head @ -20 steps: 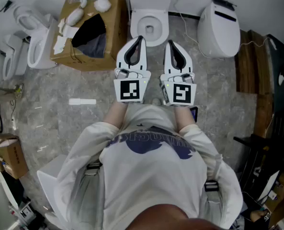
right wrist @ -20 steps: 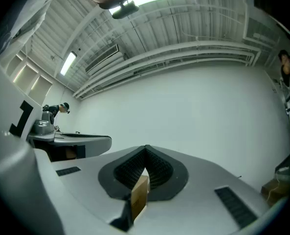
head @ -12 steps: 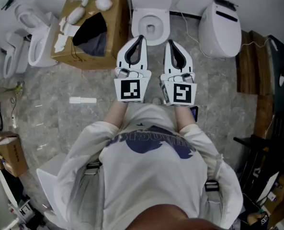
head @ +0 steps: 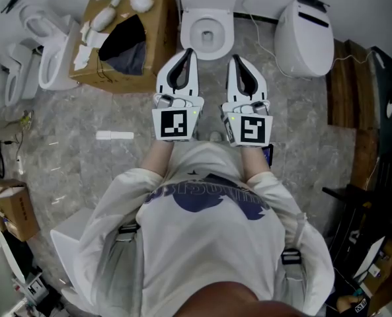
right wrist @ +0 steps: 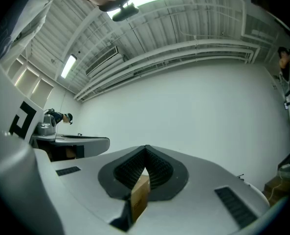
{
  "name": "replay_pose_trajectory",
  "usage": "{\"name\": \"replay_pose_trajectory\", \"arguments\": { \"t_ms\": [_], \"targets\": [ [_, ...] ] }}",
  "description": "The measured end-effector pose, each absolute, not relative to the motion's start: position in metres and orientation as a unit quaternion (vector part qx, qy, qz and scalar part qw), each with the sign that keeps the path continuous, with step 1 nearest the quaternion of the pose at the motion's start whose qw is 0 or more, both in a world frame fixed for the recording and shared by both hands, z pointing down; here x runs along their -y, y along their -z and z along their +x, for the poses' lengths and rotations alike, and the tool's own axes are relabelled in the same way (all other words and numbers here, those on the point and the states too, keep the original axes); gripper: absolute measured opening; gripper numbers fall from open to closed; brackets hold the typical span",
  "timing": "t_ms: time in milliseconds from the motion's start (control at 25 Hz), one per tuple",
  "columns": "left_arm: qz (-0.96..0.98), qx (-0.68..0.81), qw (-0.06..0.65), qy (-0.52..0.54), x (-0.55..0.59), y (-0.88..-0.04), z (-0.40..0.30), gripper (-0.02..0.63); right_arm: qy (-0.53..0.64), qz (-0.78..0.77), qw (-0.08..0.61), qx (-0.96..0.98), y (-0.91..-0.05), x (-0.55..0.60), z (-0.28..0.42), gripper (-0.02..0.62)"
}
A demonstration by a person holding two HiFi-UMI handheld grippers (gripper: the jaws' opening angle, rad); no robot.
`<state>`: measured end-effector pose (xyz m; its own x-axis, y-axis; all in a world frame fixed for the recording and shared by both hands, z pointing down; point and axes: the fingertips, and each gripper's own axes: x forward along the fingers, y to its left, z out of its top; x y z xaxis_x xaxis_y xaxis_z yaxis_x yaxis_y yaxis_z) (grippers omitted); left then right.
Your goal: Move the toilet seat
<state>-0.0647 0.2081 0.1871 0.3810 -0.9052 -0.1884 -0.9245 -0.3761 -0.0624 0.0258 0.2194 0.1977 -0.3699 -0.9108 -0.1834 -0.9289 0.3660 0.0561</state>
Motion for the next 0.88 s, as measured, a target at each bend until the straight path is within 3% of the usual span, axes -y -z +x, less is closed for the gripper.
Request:
{"name": "replay_pose_trajectory", "arguments": {
  "t_ms": [880],
  "targets": [
    [-0.793,-0.6,0.092,-0.051,-0.166,-0.188,-0.042,-0.002,-0.055,-0.526,0.066,-0.846,-0.213,-0.161,0.096,0.012]
  ]
}}
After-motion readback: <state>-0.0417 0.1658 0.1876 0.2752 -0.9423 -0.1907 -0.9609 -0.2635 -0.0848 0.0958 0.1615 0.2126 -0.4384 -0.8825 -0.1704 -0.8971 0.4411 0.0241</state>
